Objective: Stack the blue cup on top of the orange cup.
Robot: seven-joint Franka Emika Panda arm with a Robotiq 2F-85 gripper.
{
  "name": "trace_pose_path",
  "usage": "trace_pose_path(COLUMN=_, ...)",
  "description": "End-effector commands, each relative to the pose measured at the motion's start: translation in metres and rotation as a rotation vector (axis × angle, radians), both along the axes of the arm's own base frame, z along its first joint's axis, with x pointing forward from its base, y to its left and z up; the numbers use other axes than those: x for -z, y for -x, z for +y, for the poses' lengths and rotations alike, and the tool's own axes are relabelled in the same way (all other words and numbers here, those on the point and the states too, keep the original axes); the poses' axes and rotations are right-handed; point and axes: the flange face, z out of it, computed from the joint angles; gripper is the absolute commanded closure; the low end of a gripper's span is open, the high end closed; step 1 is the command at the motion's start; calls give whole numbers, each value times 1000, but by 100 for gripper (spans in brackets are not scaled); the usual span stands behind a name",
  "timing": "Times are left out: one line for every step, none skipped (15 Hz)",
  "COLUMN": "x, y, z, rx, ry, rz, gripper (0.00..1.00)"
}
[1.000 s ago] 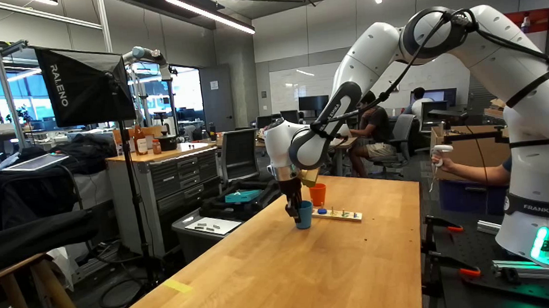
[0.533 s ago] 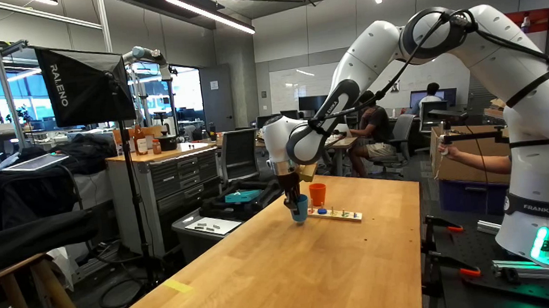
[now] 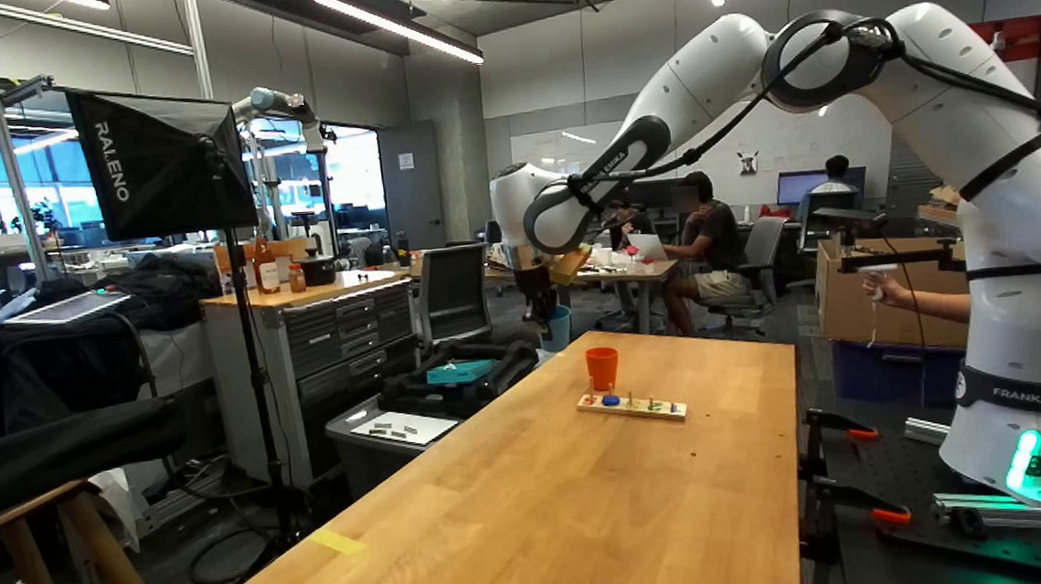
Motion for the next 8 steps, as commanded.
trace_pose_path(x=-24, y=-19, z=-58, rx=91, ry=76, rz=1, gripper=99)
trace_pose_path(x=-25, y=-9, z=-65, rx=115, ry=86, rz=5, gripper=99)
trace_pose_path(x=-21, y=-6, z=-79, rx=136, ry=92, rz=18, gripper=99)
trace_pose_path(x=-15, y=-3, z=-88, rx=150, ry=97, rz=32, gripper=99)
trace_pose_path(x=-6, y=2, z=-94, rx=162, ry=101, rz=53, gripper=99)
trace_pose_path(x=1, y=6, z=-99, rx=171, ry=105, rz=75, gripper=99)
trace_pose_path(x=9, y=11, z=-100, rx=174, ry=107, rz=94, gripper=99)
trace_pose_path(x=18, y=15, z=-101, rx=175, ry=106, rz=112, gripper=99)
